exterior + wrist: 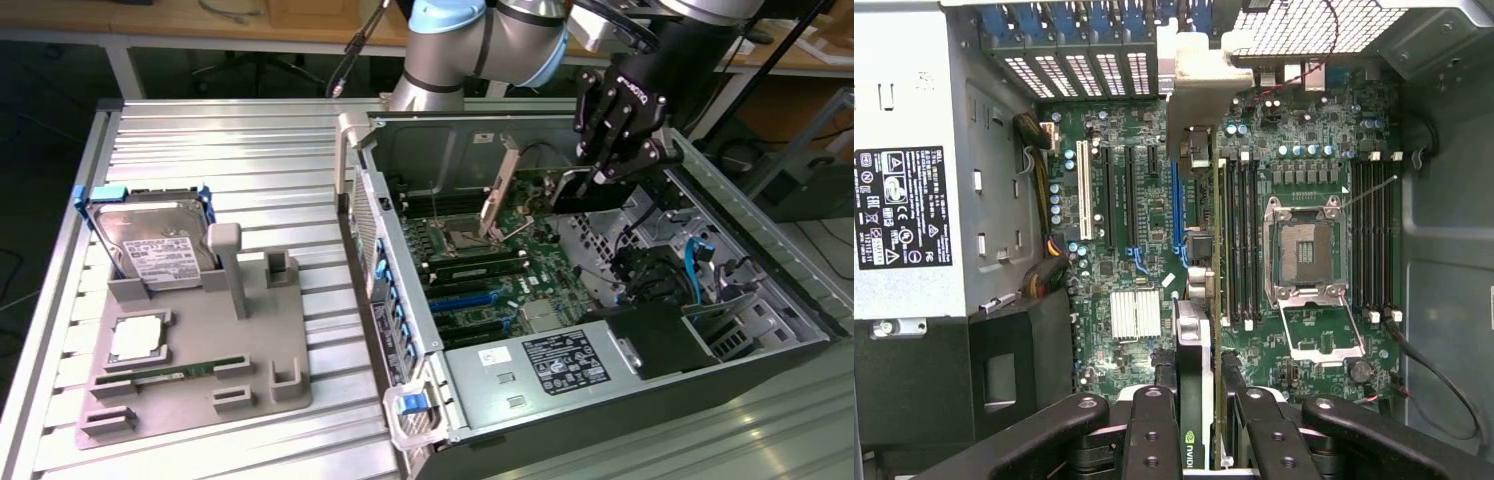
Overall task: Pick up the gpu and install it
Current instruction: 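Insert the gpu into the slot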
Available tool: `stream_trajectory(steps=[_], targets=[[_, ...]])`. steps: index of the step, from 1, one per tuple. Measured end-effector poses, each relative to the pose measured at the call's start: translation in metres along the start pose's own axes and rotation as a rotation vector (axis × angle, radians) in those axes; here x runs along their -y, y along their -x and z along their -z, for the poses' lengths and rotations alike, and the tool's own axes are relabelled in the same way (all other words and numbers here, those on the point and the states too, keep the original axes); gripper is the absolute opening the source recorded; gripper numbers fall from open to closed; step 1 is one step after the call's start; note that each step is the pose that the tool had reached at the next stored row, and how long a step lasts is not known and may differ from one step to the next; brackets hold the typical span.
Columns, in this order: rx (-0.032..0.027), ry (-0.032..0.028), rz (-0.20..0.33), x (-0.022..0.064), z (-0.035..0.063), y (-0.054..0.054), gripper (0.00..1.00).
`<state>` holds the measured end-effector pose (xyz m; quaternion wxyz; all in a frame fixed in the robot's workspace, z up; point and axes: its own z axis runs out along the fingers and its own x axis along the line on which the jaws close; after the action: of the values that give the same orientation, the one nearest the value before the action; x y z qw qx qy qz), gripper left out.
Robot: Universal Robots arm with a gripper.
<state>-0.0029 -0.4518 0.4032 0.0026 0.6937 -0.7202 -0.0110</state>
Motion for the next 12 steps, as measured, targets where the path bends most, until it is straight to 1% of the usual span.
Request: stream_trajectory(steps=[12], targets=[[0.0,0.0,0.001,0.0,-0.0037,0.0006,0.27]])
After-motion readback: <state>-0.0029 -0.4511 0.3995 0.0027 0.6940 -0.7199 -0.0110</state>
